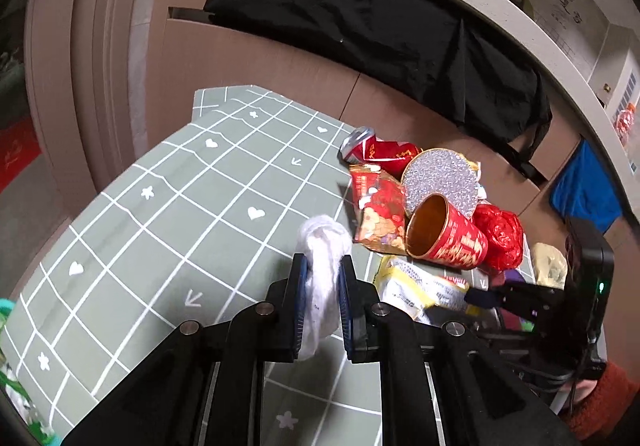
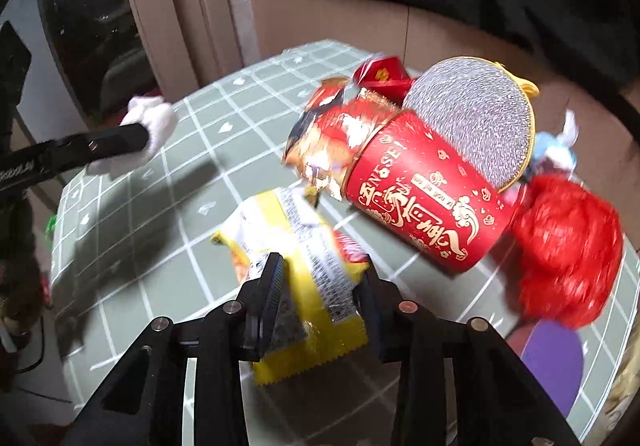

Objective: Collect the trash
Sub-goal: 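Lift the tissue with the left gripper while the right gripper grasps the purple sponge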

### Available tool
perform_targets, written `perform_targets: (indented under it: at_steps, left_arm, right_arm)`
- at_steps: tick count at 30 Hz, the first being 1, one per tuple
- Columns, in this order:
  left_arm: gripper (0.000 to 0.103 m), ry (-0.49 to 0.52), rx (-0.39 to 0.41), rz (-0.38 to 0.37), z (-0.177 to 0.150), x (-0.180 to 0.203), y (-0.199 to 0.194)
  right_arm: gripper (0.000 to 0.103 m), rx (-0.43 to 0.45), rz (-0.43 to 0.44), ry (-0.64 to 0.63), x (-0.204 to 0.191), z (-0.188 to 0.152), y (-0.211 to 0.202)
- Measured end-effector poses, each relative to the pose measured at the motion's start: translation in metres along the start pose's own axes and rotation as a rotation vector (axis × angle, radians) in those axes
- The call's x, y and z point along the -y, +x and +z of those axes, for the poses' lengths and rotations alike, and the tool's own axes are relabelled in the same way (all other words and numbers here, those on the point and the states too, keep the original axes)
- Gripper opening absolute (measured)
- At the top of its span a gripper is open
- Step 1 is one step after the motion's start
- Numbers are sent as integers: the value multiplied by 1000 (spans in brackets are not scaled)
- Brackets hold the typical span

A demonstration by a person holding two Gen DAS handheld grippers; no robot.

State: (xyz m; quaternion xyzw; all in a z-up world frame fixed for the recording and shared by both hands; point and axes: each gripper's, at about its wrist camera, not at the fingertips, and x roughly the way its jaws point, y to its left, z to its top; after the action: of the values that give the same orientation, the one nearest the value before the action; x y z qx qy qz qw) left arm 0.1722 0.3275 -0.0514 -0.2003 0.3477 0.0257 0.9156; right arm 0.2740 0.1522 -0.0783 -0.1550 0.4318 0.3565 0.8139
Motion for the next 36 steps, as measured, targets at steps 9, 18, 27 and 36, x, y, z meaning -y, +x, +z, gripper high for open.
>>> perform_targets:
  at_steps: [9, 18, 27, 36]
  left_arm:
    - [16, 37, 7, -4, -5, 27, -9]
    - [16, 134, 91, -23, 5, 102, -29]
    - [16, 207, 142, -57, 19, 198, -16]
    - [16, 203, 69, -104, 5, 241, 22]
  right_arm:
    - [5, 2, 53, 12, 0, -25, -22]
    - [2, 252, 48, 86, 36, -22, -113]
    - [2, 402, -44, 153, 110, -45, -183]
    - [2, 365, -21, 206, 156, -77, -171]
